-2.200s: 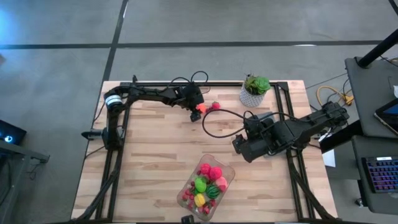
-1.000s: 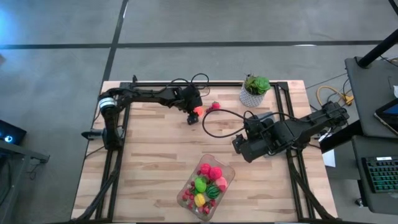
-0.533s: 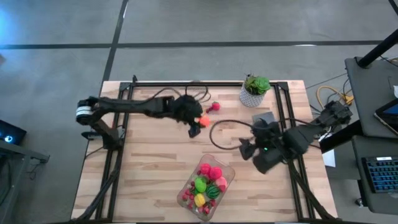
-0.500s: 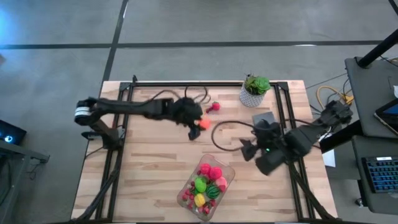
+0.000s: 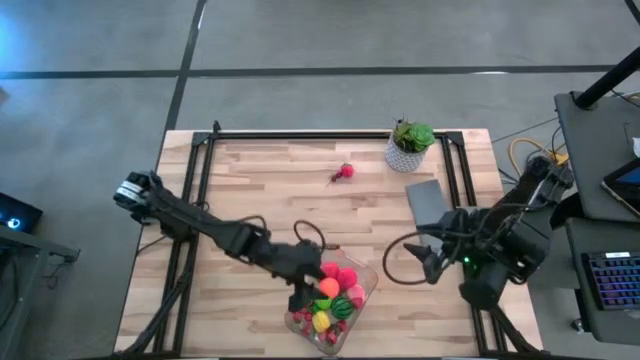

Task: Pick and placing Produce into tupperware
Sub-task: Put the orange pumpkin into the transparent basket, then put the red cherry into the transparent basket

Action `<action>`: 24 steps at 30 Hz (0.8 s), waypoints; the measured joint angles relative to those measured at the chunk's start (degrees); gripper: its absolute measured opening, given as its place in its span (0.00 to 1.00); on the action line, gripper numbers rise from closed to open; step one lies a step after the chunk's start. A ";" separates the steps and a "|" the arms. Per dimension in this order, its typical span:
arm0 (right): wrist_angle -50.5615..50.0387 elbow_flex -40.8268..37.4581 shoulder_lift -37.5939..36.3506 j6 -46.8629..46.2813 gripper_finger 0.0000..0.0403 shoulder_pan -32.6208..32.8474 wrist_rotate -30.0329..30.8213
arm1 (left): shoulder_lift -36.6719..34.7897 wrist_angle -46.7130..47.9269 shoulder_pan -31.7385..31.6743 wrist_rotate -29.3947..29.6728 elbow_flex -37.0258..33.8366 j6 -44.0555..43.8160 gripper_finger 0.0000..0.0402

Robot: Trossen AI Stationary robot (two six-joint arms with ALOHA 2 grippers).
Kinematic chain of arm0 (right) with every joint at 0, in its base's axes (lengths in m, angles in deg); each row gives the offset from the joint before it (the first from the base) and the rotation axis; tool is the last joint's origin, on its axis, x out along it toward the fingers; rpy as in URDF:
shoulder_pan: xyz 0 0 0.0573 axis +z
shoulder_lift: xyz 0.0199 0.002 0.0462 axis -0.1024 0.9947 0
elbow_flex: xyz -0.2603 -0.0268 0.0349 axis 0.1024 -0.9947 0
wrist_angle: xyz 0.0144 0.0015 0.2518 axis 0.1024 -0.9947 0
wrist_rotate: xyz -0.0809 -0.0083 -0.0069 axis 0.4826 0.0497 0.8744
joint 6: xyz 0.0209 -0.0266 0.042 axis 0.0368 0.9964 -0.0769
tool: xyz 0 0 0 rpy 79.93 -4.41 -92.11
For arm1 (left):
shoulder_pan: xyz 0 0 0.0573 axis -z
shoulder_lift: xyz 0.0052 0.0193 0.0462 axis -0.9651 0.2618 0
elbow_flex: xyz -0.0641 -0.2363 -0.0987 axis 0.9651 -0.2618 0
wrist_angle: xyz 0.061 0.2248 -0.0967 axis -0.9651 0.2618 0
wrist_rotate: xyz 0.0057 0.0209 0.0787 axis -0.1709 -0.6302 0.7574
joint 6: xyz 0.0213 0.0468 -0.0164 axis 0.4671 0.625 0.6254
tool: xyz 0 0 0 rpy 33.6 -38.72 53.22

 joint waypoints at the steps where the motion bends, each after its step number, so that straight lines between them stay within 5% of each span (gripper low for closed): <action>1: -0.02 0.00 0.08 0.00 0.72 0.34 -0.02 | 0.82 0.77 0.47 0.44 0.00 -2.56 0.55; 10: 0.05 -0.02 0.89 0.46 0.74 1.81 -0.74 | 10.49 0.66 0.84 -1.20 0.95 -25.78 0.67; 16: -1.05 -0.07 0.81 0.54 0.74 1.92 -1.20 | 11.45 0.22 -0.85 -4.69 2.42 -23.46 0.82; 24: -9.73 -0.17 0.12 -7.34 0.75 1.42 0.74 | 3.38 5.90 -10.45 -0.25 2.19 -11.02 0.84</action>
